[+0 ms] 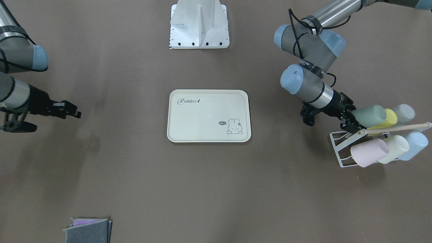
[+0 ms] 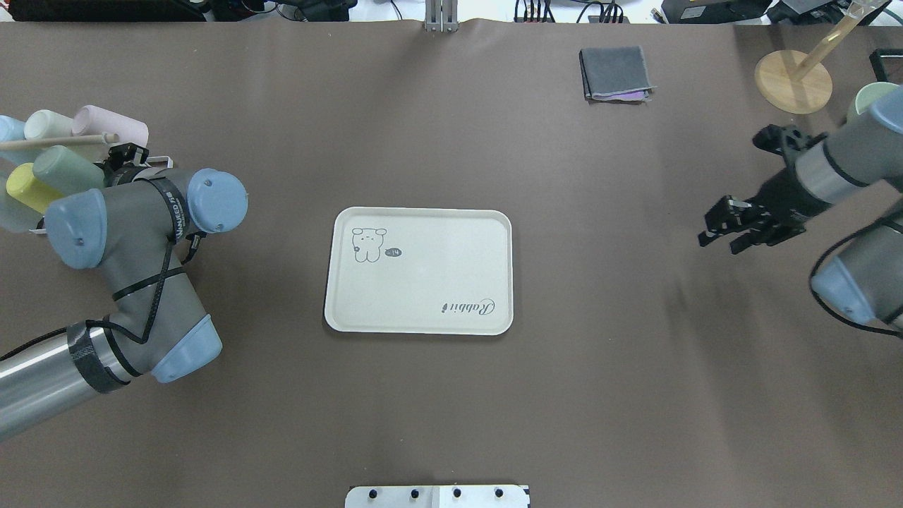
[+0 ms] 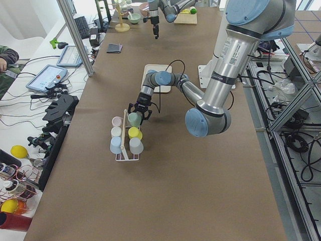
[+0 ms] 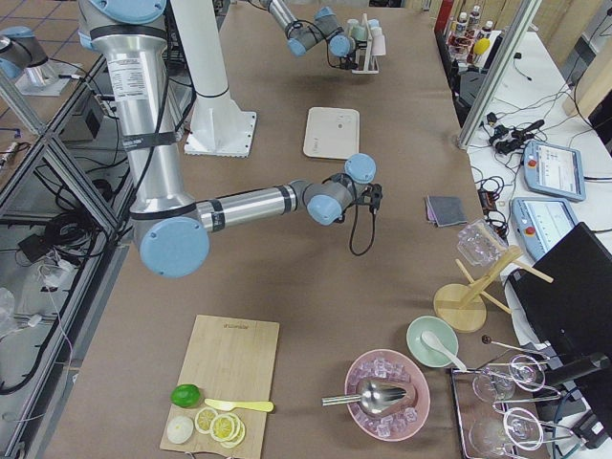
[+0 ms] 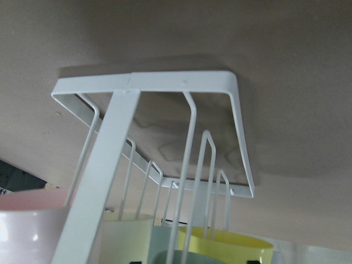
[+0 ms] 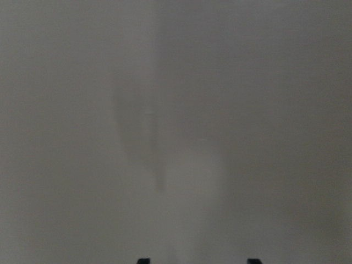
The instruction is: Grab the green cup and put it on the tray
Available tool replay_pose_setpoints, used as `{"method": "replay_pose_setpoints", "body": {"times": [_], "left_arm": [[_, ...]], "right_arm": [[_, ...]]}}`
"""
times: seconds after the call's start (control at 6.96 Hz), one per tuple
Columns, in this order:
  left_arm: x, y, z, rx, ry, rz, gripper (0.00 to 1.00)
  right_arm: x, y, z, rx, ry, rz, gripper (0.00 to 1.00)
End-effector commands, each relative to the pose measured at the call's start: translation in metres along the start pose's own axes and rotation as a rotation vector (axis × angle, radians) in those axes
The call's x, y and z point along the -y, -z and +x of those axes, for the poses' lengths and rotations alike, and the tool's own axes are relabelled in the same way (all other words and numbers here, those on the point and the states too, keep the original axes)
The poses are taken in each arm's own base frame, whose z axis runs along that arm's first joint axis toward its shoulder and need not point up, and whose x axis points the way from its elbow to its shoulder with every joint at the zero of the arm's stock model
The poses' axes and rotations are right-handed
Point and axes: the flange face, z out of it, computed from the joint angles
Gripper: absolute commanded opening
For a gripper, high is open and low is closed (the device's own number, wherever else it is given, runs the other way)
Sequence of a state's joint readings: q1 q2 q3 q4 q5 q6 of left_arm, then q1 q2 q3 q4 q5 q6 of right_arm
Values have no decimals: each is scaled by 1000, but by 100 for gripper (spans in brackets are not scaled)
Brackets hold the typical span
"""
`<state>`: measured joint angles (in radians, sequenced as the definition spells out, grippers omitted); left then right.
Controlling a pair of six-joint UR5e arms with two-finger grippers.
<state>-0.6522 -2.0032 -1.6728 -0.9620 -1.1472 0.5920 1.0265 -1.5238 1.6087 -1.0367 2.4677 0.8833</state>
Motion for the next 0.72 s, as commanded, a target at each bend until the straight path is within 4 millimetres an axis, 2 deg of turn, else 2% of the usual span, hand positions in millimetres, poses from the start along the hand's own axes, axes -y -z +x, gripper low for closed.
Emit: {"method": "replay_pose_setpoints", "body": {"times": [0.0, 0.14, 0.29, 0.43, 0.57], "left_arm": [[-33, 16, 3, -8, 5, -28, 42], [-60, 30, 1, -10, 16, -37, 42], [-86, 49, -1, -4, 36, -27, 42], [-107, 56, -11, 6, 68, -8, 43], [-116, 64, -23, 8, 97, 14, 43]], "right_arm": [[-80, 39, 186, -153, 146, 30, 67], [-107, 59, 242, -228, 235, 42, 67], [-103, 86, 268, -268, 273, 12, 67], [-88, 134, 294, -342, 314, -9, 68], [-64, 169, 289, -371, 337, -35, 70]]}}
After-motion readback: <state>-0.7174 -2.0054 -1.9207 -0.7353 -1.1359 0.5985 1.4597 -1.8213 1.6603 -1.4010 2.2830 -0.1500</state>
